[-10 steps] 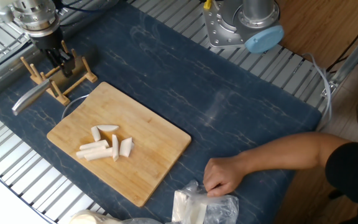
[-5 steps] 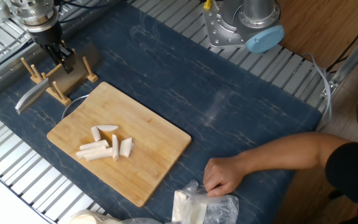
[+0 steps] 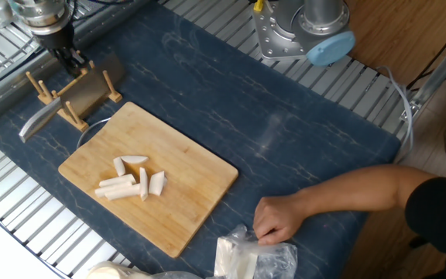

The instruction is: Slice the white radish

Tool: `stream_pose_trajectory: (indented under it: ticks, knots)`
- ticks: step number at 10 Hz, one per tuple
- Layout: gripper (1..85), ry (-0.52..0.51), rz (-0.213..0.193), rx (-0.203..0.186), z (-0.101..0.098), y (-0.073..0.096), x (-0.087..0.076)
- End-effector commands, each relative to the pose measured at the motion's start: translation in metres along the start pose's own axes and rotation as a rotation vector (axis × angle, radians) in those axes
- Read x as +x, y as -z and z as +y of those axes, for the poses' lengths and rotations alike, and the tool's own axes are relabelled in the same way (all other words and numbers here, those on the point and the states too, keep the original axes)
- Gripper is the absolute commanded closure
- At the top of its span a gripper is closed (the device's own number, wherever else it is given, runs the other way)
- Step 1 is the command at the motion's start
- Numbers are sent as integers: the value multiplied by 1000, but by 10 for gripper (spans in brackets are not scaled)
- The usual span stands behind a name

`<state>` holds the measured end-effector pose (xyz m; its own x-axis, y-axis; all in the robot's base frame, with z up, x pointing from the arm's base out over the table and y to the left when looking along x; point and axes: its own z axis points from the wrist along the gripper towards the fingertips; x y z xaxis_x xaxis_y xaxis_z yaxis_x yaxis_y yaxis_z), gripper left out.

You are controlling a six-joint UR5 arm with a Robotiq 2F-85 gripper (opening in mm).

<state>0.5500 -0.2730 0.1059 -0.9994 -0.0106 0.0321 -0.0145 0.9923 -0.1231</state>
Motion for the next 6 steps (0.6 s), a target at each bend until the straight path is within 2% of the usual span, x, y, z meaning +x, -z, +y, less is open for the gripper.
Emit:
stream_pose_trajectory:
  ticks: [1,2,3,6]
  knots:
    - [847,-3,-47,28,-11,-3,-9]
    - [847,-9,-96,-4,-3,-9,-22]
    - [847,-7,-127,-18,0,-11,-28]
    - [847,6,-169,-46,6,-13,-36]
